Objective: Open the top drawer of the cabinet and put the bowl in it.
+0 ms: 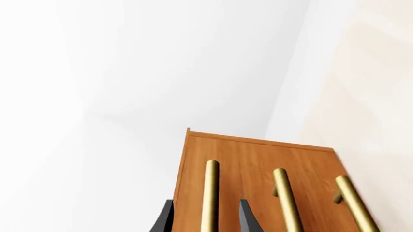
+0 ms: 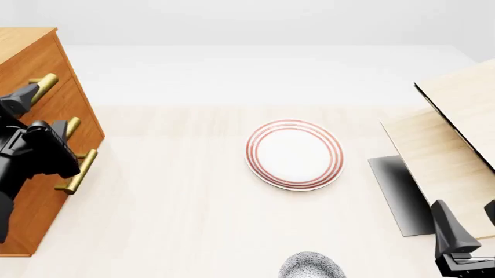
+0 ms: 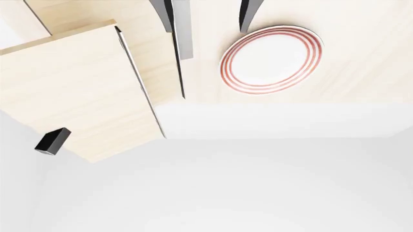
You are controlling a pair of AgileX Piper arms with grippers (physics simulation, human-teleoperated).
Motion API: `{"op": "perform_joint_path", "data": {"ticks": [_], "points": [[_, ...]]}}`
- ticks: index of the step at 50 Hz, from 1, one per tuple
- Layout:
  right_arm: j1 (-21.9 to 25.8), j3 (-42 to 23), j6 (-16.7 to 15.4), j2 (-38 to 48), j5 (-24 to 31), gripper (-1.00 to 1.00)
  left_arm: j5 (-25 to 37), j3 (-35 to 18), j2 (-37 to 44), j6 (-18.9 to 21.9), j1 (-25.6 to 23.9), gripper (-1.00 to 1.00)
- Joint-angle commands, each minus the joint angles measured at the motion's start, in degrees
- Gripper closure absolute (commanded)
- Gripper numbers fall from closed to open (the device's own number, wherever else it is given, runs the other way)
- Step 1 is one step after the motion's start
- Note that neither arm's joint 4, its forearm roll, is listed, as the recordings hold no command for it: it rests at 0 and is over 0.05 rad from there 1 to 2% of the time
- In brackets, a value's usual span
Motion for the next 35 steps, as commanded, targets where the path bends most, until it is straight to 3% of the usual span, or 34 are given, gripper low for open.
{"op": "perform_joint_path", "data": {"ticks": [1, 35], "points": [[0.0, 0.0, 0.0, 0.0, 0.0, -1.00, -2.1, -0.3, 2.5, -0.4, 1.2, -1.00], [0.1, 0.0, 0.1, 0.3, -0.1, -1.00, -7.5, -0.8, 6.8, -0.9, 5.4, -1.00]]}}
